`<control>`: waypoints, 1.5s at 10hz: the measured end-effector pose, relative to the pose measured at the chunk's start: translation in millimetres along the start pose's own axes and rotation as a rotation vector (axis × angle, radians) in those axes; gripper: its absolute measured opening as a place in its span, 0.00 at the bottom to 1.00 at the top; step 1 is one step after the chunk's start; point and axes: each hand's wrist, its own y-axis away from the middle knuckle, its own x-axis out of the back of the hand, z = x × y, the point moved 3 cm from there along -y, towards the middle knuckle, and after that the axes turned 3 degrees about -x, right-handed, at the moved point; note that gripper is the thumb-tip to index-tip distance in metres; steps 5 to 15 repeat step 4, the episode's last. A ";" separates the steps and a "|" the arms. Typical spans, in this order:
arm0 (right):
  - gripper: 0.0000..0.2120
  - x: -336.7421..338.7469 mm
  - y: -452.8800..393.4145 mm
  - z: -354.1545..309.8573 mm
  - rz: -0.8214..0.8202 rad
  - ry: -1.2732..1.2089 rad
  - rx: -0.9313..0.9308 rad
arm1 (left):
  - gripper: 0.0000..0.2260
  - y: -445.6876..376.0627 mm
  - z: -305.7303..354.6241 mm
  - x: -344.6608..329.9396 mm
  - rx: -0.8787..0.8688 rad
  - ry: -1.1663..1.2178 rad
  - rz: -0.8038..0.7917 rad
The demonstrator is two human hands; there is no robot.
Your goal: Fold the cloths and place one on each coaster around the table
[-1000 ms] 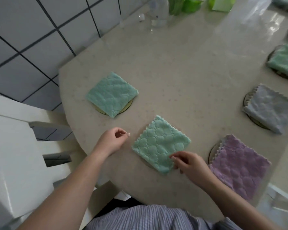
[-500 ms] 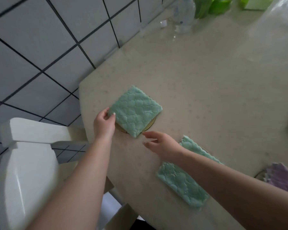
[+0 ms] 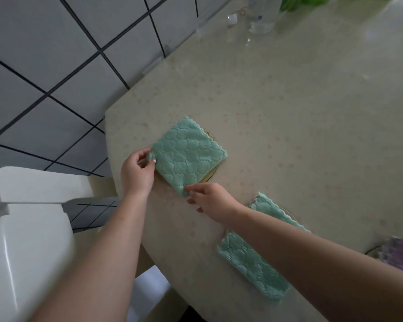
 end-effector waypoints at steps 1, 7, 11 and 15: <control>0.16 1.5 -0.3 1.6 -0.001 0.015 0.032 | 0.11 1.5 0.8 0.5 0.000 -0.006 -0.005; 0.13 29.9 20.9 1.3 0.108 0.036 0.106 | 0.11 34.9 14.4 15.5 -0.102 0.007 0.139; 0.13 29.9 20.9 1.3 0.108 0.036 0.106 | 0.11 34.9 14.4 15.5 -0.102 0.007 0.139; 0.13 29.9 20.9 1.3 0.108 0.036 0.106 | 0.11 34.9 14.4 15.5 -0.102 0.007 0.139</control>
